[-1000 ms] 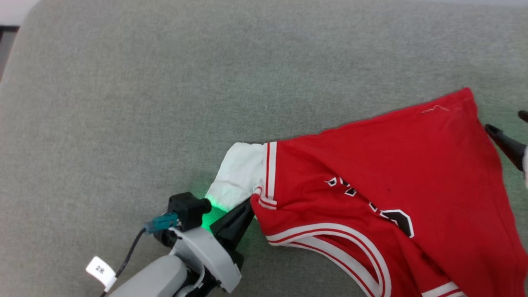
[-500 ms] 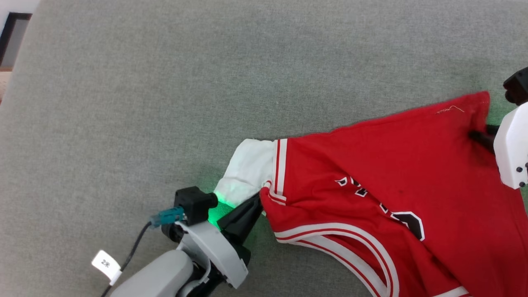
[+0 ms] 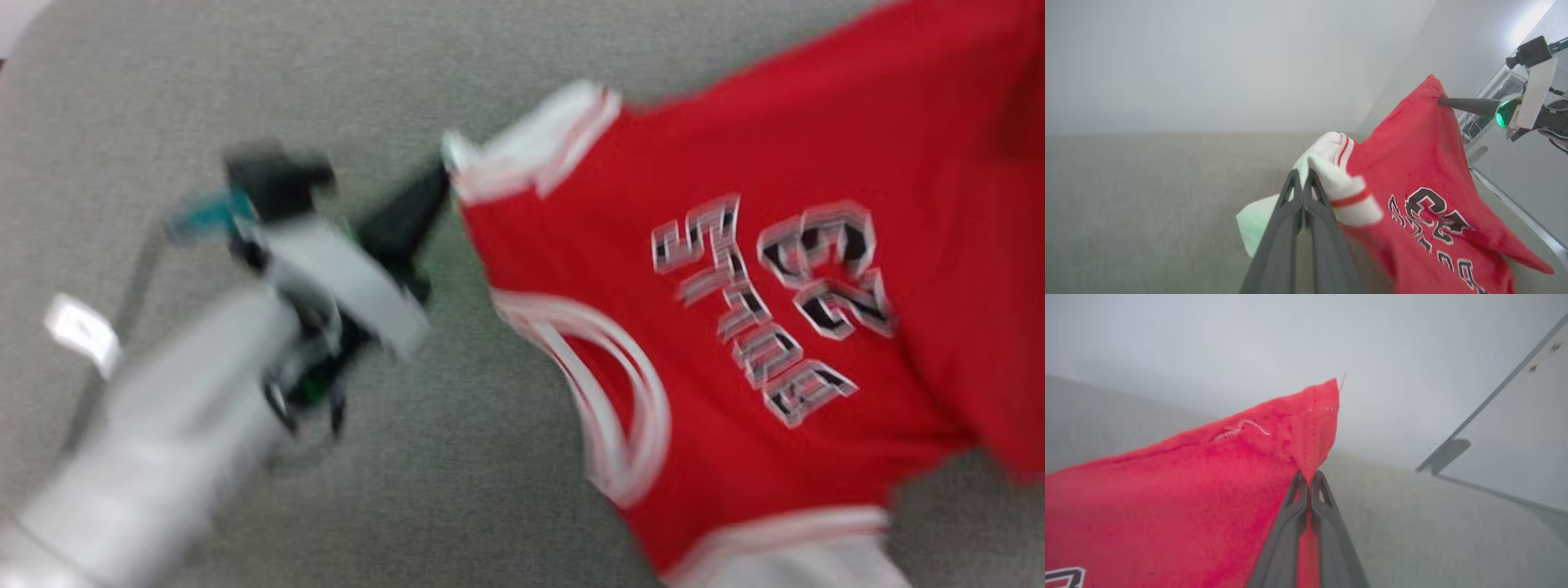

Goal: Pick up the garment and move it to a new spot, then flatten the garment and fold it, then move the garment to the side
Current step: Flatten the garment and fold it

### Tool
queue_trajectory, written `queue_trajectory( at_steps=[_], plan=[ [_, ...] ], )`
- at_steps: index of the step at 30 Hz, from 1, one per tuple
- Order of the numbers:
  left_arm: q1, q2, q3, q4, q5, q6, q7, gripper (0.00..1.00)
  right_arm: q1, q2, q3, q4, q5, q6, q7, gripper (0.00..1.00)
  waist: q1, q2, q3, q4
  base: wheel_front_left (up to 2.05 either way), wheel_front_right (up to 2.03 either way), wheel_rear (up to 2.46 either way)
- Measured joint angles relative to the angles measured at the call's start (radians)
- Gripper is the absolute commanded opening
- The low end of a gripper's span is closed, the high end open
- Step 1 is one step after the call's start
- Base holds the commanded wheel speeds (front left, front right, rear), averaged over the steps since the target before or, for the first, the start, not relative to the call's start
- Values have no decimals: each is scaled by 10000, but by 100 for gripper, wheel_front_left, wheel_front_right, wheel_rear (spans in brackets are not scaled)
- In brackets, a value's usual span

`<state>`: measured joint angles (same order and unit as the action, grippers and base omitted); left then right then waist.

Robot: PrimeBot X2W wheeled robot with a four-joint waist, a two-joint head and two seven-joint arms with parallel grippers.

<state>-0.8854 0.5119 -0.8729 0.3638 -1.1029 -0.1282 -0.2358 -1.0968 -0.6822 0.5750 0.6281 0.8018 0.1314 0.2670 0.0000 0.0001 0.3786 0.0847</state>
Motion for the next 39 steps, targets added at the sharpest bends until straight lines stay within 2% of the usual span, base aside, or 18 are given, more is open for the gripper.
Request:
queue_trajectory(
  at_steps=[7, 13, 16, 19, 24, 27, 30, 34, 39],
  plan=[
    [-3893, -311, 811, 2136, -677, -8, 230, 0, -2692, 702, -966, 1574, -1016, 2, -1918, 0, 0, 0, 472, -508, 0, 0, 0],
    [-7050, -794, 1264, 4136, -387, -25, 63, 0, -4636, 1152, -1755, 2545, -1358, 6, -3409, 0, 0, 0, 1017, -909, 0, 0, 0],
    [-8097, -1005, 1517, 4673, -355, -27, -109, 0, -5146, 1273, -1850, 2945, -1436, 12, -3831, 0, 0, 0, 1201, -1111, 0, 0, 0],
    [-8277, -1116, 1561, 4713, -518, -27, -190, 0, -5163, 1346, -1680, 3189, -1442, 10, -3998, 0, 0, 0, 1317, -1230, 0, 0, 0],
    [-7391, -1020, 1214, 4052, -915, -25, -234, 0, -4542, 1381, -1227, 3248, -1108, 4, -4040, 0, 0, 0, 1331, -1162, 0, 0, 0],
    [-5938, -842, 1012, 3162, -1592, -23, -244, 0, -3452, 1361, -746, 3007, -640, 2, -4054, 0, 0, 0, 1273, -1064, 0, 0, 0],
    [-4328, -418, 905, 2107, -2048, -23, -265, 0, -2228, 1237, -268, 2454, -96, 2, -4119, 0, -1, 0, 1187, -1031, 0, 0, 0],
    [-1926, -40, 882, 976, -2180, -23, -274, 0, -280, 623, 489, 1381, 431, 2, -4249, 0, 0, 0, 1088, -990, 0, 0, 0],
    [756, 21, 1290, -573, -2010, -23, -274, 0, 2093, -244, 807, 75, 1350, 2, -4142, 0, 0, 0, 810, -945, 0, 0, 0]
  ],
)
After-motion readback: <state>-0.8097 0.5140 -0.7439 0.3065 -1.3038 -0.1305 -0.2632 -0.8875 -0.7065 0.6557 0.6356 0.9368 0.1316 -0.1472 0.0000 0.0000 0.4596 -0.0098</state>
